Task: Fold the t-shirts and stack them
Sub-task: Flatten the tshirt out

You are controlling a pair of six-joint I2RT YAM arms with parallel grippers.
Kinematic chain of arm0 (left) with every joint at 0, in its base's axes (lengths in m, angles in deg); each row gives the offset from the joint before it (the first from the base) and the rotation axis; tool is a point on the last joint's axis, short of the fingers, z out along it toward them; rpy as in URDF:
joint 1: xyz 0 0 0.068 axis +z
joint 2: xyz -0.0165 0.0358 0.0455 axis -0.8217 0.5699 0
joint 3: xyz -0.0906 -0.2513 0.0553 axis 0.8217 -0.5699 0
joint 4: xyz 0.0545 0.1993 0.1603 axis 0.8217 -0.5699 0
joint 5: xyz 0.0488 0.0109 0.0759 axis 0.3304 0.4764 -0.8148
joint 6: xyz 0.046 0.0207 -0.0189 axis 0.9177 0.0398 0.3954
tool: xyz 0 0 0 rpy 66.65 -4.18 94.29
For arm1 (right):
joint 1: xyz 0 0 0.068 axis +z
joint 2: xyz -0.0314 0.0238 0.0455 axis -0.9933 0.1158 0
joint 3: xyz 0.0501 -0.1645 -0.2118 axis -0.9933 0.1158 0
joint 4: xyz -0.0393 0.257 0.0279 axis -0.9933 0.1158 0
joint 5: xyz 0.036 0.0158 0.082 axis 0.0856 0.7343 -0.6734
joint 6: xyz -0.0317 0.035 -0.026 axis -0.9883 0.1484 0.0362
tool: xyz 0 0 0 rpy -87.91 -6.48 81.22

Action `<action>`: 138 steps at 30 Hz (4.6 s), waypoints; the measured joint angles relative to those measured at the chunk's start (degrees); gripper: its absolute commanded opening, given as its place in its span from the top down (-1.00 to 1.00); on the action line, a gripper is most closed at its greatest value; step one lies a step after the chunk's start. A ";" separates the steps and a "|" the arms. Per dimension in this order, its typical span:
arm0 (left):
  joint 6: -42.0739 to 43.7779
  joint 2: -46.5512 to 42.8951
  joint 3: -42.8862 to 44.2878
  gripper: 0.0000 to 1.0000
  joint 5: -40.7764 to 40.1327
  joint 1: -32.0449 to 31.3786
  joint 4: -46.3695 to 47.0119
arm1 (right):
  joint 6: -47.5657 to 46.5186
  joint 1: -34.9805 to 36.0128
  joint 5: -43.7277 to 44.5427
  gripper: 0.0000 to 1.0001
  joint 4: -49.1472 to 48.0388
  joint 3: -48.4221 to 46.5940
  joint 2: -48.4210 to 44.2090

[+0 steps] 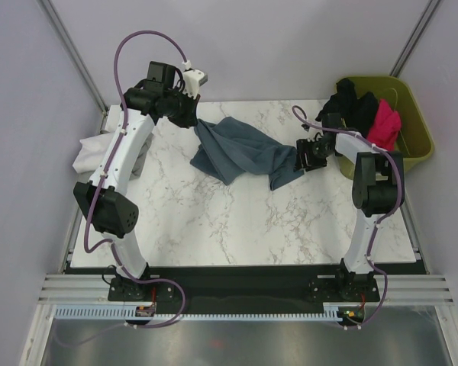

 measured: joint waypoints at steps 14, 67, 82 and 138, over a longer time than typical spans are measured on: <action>0.00 0.57 -0.44 0.96 0.00 0.02 0.35 | -0.46 -0.17 -2.19 1.00 3.30 -3.65 3.28; 0.02 1.09 -5.68 0.96 -4.42 1.68 1.03 | 1.77 9.33 -21.53 -0.13 2.95 -49.16 25.46; 0.00 1.11 -5.95 0.96 -4.42 1.68 1.05 | 4.17 14.49 -26.80 0.15 -0.79 -51.17 26.75; 3.56 1.64 14.14 0.96 -4.52 6.38 0.22 | -5.64 -0.87 -2.95 1.00 0.15 -46.86 -10.62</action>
